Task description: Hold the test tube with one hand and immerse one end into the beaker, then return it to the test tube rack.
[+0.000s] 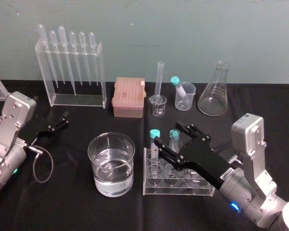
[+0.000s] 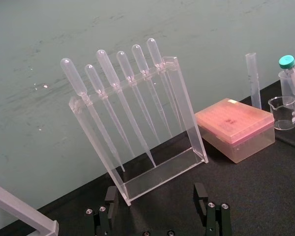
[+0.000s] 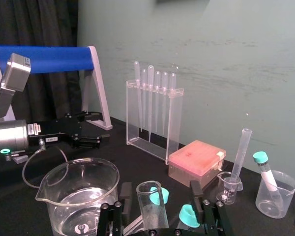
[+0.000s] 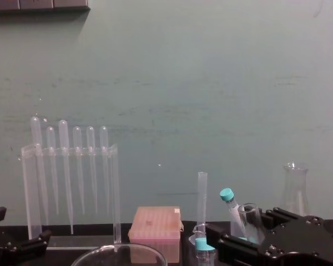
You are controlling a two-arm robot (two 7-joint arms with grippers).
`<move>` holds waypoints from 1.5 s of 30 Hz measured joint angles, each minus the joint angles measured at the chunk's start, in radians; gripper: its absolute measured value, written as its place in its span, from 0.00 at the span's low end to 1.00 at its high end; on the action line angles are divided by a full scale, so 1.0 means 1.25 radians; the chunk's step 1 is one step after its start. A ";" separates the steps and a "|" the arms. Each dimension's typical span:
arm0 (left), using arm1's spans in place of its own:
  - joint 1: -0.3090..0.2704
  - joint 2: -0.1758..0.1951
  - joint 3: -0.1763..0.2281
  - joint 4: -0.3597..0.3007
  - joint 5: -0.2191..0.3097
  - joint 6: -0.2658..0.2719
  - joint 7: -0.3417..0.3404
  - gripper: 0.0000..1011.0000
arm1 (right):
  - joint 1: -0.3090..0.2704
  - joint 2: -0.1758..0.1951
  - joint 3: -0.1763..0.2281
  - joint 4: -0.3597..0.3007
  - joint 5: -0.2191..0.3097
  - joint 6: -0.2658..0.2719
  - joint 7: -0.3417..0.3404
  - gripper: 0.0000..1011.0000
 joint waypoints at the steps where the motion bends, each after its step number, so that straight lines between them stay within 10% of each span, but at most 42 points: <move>1: 0.000 0.000 0.000 0.000 0.000 0.000 0.000 0.99 | 0.000 0.000 0.000 0.000 0.000 0.000 0.000 0.76; 20: 0.000 0.000 0.000 0.000 0.000 0.000 0.000 0.99 | 0.000 0.000 0.000 0.000 0.000 0.000 0.000 0.21; 45: 0.000 0.000 0.000 0.000 0.000 0.000 0.000 0.99 | -0.009 -0.001 0.008 -0.011 0.003 -0.029 -0.002 0.21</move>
